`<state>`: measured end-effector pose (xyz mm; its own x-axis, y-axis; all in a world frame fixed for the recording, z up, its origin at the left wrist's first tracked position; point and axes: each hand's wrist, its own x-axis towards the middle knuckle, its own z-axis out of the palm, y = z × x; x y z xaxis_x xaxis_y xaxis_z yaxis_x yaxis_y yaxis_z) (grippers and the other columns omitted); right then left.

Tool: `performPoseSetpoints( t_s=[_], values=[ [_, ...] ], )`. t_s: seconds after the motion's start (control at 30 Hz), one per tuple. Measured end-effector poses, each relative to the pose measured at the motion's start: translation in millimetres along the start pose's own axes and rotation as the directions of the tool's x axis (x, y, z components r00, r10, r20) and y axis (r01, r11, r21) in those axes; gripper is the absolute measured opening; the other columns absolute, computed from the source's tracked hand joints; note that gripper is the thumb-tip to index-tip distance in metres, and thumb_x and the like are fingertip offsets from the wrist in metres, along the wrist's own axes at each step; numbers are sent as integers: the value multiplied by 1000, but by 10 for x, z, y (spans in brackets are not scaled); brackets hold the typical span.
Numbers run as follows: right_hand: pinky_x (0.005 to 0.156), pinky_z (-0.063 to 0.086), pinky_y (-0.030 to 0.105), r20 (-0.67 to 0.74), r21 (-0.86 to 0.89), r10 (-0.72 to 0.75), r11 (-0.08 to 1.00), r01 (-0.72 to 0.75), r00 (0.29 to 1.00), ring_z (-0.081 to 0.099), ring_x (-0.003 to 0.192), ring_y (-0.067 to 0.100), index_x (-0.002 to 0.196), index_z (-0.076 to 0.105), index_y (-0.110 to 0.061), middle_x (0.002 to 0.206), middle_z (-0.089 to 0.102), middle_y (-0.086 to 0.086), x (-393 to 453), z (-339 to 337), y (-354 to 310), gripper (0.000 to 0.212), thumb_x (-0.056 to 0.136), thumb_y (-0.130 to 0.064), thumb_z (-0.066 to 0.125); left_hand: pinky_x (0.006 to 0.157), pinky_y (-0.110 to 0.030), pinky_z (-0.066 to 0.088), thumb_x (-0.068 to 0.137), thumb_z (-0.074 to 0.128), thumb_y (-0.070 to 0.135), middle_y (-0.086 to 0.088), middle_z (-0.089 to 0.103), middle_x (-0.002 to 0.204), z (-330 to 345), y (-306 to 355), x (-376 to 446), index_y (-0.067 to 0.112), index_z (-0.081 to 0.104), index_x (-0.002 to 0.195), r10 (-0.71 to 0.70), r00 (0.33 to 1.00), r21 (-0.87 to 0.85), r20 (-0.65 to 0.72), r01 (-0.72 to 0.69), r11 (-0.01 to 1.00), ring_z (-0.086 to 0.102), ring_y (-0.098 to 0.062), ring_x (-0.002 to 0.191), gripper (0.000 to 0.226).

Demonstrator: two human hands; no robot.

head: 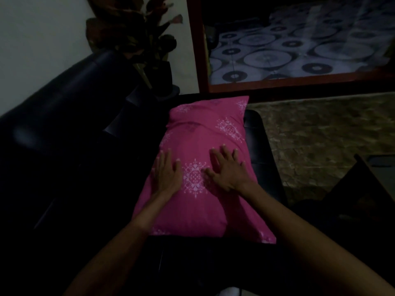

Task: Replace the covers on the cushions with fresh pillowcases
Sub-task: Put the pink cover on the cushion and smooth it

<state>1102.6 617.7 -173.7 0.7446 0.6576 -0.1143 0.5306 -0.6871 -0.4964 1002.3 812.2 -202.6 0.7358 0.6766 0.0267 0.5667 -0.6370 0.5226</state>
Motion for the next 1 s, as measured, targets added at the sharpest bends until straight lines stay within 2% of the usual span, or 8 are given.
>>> performPoseSetpoints(
  t_s=[0.13, 0.3, 0.4, 0.5, 0.6, 0.7, 0.77, 1.0],
  values=[
    [120, 5, 65, -13, -3, 31, 1000, -31, 999, -10, 154, 38, 160, 0, -41, 169, -12, -3, 167, -33, 41, 76, 98, -70, 32, 124, -47, -2, 94, 7, 58, 6, 1, 167, 279, -122, -298, 32, 2, 160, 138, 990, 71, -21, -136, 988, -2, -11, 154, 71],
    [125, -2, 52, -119, 67, 57, 997, -49, 991, 3, 156, 23, 160, 2, -41, 169, -11, -5, -41, 317, 240, 81, 92, -82, 19, 125, -45, 2, 97, 16, 51, 6, 8, 167, 284, -358, -394, 27, 7, 159, 245, 969, 102, -44, -240, 966, 2, -8, 154, 67],
    [125, 14, 48, -25, 97, 76, 993, -73, 997, 15, 154, 29, 161, 12, -36, 170, -3, -1, -33, 182, 234, 78, 96, -74, 32, 124, -44, 3, 91, 15, 60, 1, 20, 166, 148, -268, -334, 23, 21, 158, 259, 966, 161, 9, -257, 953, 9, -12, 153, 77],
    [117, 34, 49, -14, 85, 59, 995, -57, 998, 41, 142, 34, 152, 36, -33, 162, 29, 4, 225, -101, 331, 87, 82, -83, 25, 124, -45, 5, 81, 21, 69, -12, 32, 159, -84, 142, -61, 9, 45, 141, 202, 979, 129, -37, -195, 972, 22, -27, 149, 89],
    [109, 40, 51, -118, 49, 66, 997, -61, 991, 51, 131, 38, 144, 47, -26, 150, 47, 8, 624, -388, 388, 92, 76, -78, 12, 124, -44, 6, 87, 30, 64, -11, 21, 164, -146, 800, 324, 11, 35, 151, 199, 979, 24, -46, -198, 980, 16, -26, 151, 84],
    [120, 25, 51, -189, 97, 71, 994, -53, 979, 33, 146, 35, 154, 35, -19, 160, 34, 13, 1025, -561, 355, 81, 91, -67, 21, 124, -47, 1, 100, 29, 55, -4, 7, 168, 152, 1148, 621, 17, 16, 159, 214, 977, 78, 5, -214, 974, 4, -21, 154, 72],
    [125, 9, 50, -178, 30, 17, 999, -12, 984, 15, 154, 30, 160, 24, -20, 166, 21, 11, 1295, -499, 329, 69, 101, -57, 27, 123, -52, 0, 91, 14, 59, -5, 0, 168, 427, 1100, 648, 18, 6, 160, 238, 970, 239, 52, -243, 940, 0, -22, 155, 81],
    [121, -12, 59, -54, 21, 126, 992, -125, 991, -15, 154, 36, 158, -8, -46, 167, -19, -7, 1939, 22, 409, 78, 92, -80, 16, 124, -50, 5, 97, 30, 51, -7, 14, 167, 787, 782, 482, 15, 21, 159, 289, 954, 313, -80, -252, 916, 10, -22, 154, 72]
  ],
)
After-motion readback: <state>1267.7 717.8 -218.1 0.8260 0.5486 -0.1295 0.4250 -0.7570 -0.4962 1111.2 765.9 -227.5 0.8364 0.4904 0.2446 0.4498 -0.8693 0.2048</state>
